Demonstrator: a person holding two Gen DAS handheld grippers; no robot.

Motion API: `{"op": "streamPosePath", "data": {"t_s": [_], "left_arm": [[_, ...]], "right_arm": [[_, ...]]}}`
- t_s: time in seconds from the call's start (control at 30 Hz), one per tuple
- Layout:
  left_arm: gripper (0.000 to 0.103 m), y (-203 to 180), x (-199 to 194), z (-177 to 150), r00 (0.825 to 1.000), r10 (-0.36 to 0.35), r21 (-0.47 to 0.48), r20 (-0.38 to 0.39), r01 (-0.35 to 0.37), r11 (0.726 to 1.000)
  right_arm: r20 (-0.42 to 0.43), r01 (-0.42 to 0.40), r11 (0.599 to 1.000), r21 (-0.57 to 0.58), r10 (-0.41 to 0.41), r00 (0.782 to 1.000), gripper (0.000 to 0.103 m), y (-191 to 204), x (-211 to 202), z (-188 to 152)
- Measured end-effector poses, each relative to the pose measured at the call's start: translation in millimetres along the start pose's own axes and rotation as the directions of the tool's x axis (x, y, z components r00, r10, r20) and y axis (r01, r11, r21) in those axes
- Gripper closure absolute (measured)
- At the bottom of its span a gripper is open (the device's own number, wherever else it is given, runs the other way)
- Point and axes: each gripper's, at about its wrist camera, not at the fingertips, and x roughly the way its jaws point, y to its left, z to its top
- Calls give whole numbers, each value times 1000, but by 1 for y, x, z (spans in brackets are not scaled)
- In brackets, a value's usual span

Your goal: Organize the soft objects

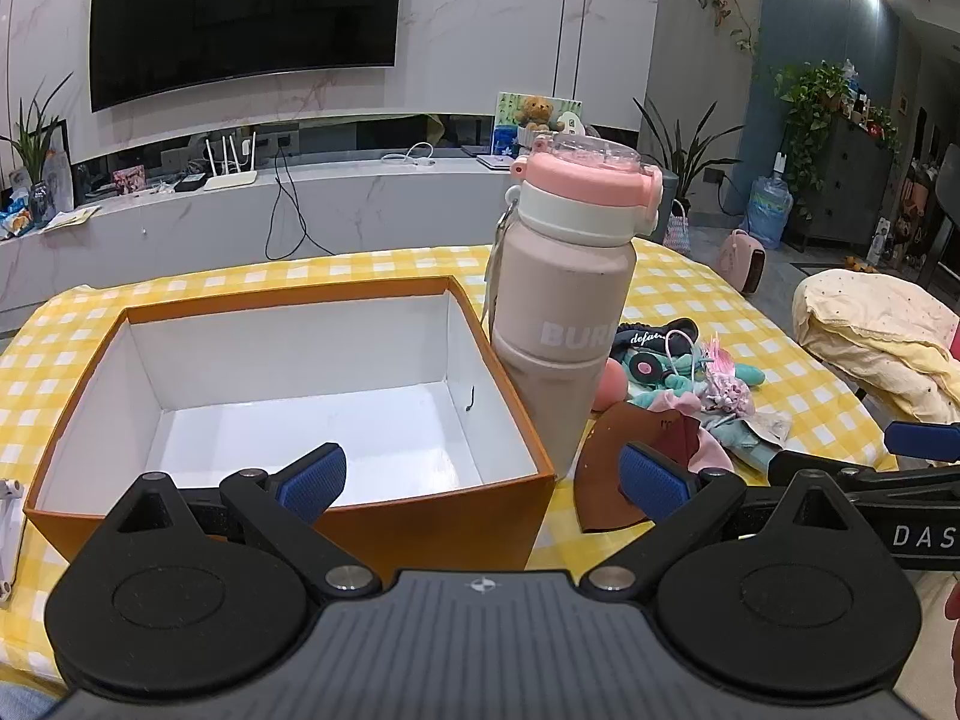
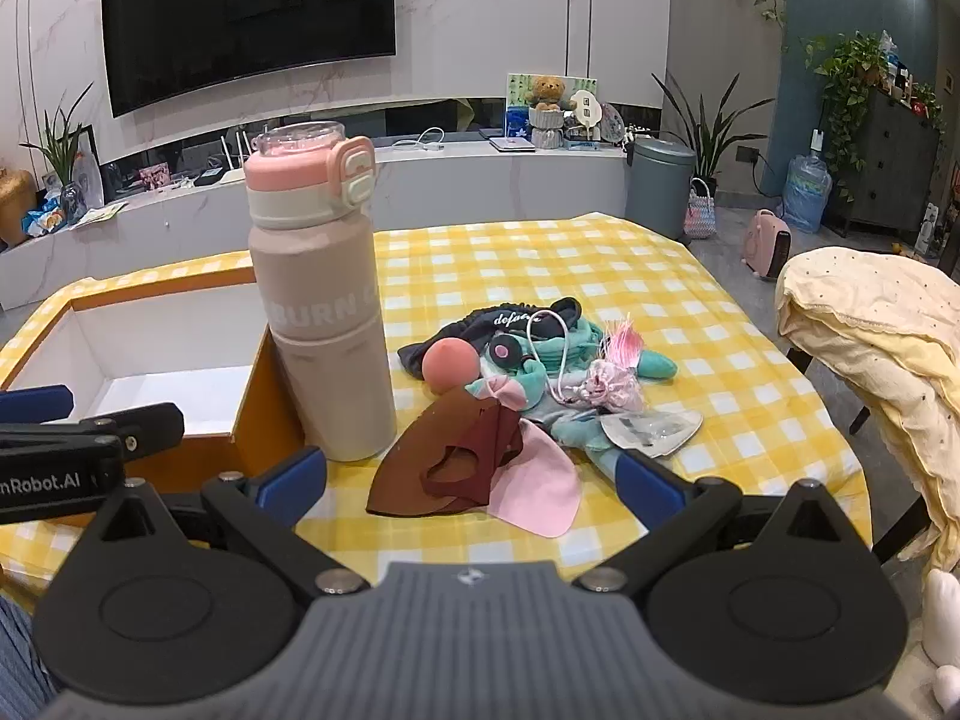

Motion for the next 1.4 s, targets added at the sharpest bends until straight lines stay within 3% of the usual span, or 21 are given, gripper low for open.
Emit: {"op": "streamPosePath", "data": {"t_s": [1.4], "left_arm": [[0,1,-2,-4,1000,-2,-7,-11,2,1000]], "right_arm": [[-34,-13,1000,-26,12,999,3,8,4,0]]}}
